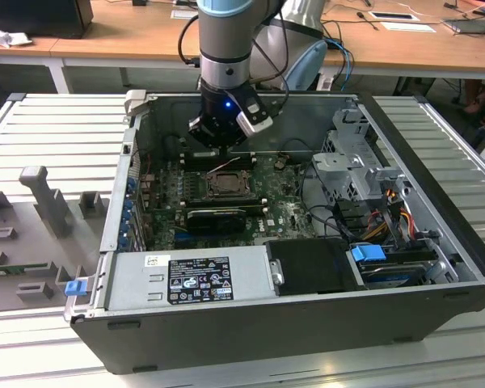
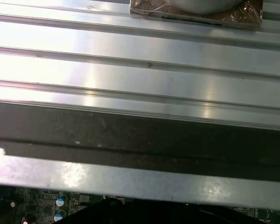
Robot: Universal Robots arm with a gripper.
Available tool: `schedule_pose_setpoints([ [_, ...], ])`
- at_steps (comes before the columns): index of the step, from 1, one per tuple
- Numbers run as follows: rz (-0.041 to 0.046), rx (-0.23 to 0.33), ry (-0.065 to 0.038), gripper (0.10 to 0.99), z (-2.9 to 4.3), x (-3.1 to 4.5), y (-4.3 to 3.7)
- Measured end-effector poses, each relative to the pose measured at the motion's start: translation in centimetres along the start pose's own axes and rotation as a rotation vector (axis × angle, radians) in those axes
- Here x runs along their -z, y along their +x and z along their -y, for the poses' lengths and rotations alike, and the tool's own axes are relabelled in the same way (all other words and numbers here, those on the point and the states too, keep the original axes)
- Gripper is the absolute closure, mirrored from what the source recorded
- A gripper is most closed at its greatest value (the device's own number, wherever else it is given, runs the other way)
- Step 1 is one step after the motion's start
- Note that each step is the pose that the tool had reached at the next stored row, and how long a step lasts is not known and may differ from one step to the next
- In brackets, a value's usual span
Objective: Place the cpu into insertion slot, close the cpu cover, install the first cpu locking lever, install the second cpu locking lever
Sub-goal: 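Install the first cpu locking lever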
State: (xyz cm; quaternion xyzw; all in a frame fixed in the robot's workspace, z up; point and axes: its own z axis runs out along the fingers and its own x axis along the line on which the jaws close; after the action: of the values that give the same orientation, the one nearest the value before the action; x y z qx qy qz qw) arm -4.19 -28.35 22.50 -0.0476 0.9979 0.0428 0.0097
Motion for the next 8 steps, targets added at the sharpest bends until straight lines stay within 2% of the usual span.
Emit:
schedule_pose_setpoints([
  [2, -0.0001, 0.0, 0.0, 0.98, 0.07, -0.14, -0.59],
  [8, -0.0001, 0.0, 0.0, 0.98, 0.17, -0.46, -1.28],
])
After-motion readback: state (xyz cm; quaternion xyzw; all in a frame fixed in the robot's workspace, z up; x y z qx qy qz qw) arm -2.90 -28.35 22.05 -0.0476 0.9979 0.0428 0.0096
